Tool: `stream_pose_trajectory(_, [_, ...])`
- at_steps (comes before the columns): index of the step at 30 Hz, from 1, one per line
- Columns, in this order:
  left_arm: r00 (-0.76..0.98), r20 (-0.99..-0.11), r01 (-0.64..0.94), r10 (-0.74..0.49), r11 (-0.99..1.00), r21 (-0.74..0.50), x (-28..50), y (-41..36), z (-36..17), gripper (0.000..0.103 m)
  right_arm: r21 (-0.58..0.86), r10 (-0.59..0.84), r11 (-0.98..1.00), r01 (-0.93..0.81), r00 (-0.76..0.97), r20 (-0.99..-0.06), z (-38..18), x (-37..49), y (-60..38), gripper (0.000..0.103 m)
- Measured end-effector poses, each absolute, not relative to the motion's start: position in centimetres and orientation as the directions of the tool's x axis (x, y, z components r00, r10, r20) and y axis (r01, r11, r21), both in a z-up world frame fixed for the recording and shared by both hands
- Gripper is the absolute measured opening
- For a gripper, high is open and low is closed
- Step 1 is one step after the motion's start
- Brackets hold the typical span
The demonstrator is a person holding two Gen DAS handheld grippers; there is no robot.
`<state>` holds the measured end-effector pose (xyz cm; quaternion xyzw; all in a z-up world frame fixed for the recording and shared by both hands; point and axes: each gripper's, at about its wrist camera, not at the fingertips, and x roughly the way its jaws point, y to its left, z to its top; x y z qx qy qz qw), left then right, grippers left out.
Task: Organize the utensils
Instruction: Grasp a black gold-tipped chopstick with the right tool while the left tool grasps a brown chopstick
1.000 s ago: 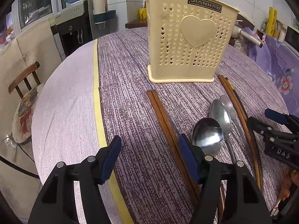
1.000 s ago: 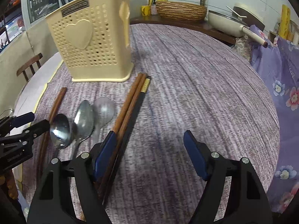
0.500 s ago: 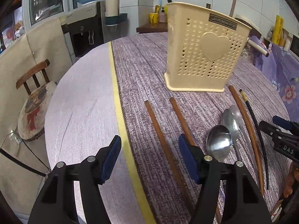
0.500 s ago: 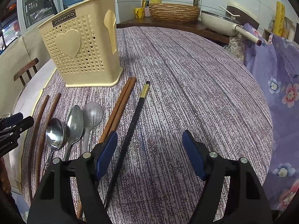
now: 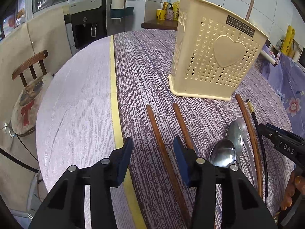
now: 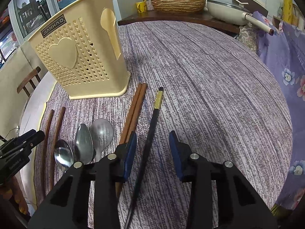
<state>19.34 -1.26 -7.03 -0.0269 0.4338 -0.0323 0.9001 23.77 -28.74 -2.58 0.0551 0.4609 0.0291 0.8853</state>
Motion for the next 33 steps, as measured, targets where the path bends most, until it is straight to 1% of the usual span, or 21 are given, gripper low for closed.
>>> stream_pose_trajectory(8, [0.611, -0.787, 0.017, -0.085, 0.995, -0.094, 20.2, -1.5, -7.5, 0.037, 0.107, 0.07, 0.994, 0.031, 0.566, -0.821, -3.0, 25.0, -28.0, 0.023])
stream_pose_trajectory(13, [0.61, -0.79, 0.013, -0.057, 0.998, -0.061, 20.6, -1.8, -7.7, 0.03, 0.091, 0.056, 0.995, 0.035, 0.566, -0.823, -2.9, 25.4, -27.9, 0.019])
stream_pose_trajectory(18, [0.61, -0.792, 0.011, -0.041, 0.999, -0.044, 20.7, -2.2, -7.7, 0.024, 0.106, 0.061, 0.993, 0.047, 0.566, -0.822, -3.0, 26.3, -28.2, 0.011])
stream_pose_trajectory(24, [0.622, -0.783, 0.005, -0.031, 0.999, -0.036, 20.7, -2.6, -7.7, 0.023, 0.112, 0.06, 0.992, 0.056, 0.577, -0.815, -3.1, 26.8, -28.2, 0.01])
stream_pose_trajectory(29, [0.63, -0.777, -0.003, -0.015, 1.0, -0.022, 20.3, -2.8, -7.8, 0.013, 0.113, 0.06, 0.992, 0.056, 0.584, -0.81, -3.1, 26.7, -28.2, 0.009])
stream_pose_trajectory(33, [0.631, -0.776, -0.009, -0.008, 1.0, -0.017, 20.3, -2.9, -7.9, 0.01, 0.108, 0.051, 0.992, 0.062, 0.588, -0.807, -3.2, 26.6, -28.1, 0.009])
